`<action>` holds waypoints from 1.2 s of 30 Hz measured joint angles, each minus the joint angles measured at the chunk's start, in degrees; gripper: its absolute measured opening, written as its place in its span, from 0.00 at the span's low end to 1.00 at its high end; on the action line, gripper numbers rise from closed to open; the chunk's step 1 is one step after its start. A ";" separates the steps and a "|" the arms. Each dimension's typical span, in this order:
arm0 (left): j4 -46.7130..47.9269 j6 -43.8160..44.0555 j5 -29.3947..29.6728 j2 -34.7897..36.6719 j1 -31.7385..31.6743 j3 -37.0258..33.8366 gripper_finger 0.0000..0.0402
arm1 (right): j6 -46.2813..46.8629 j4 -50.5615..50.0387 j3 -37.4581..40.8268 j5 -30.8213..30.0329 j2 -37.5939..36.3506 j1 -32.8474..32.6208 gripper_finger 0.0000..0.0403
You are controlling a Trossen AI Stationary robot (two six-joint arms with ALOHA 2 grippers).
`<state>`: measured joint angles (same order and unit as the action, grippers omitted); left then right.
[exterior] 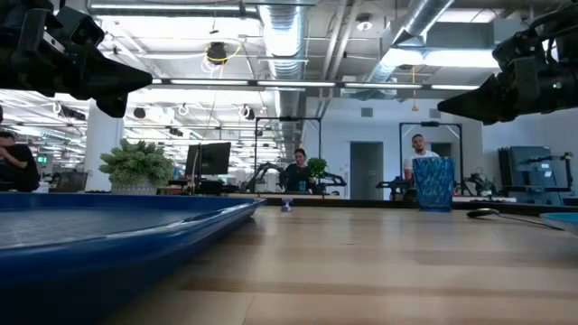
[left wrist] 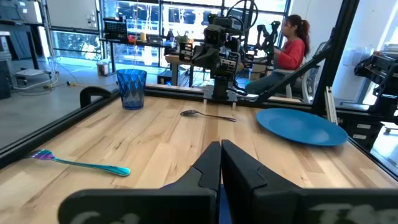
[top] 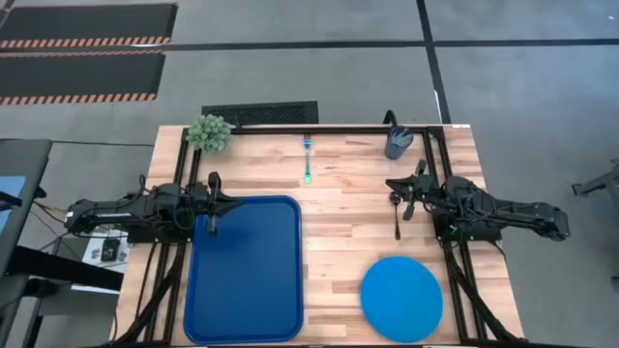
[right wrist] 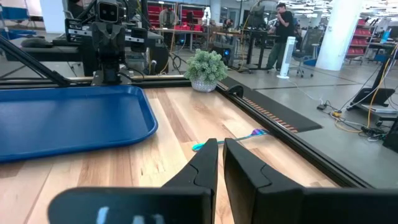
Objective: Pick and place plate/cup/fork/spoon on tray
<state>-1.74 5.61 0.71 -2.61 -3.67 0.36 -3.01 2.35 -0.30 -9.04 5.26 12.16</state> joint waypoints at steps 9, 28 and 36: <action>0.00 -0.02 -0.01 -0.02 -0.02 0.02 0.00 | 0.00 0.00 0.00 0.00 0.00 -0.02 0.13; 0.00 -0.01 -0.02 -0.02 0.00 0.01 0.00 | 3.13 1.07 0.00 -0.10 0.01 -0.02 0.13; 0.00 -0.02 -0.01 0.00 -0.02 0.02 0.00 | 8.17 11.82 -0.10 1.88 0.02 -0.15 0.13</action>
<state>-1.74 5.58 0.70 -2.61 -3.68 0.38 5.17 14.16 -0.39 -7.17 5.27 12.01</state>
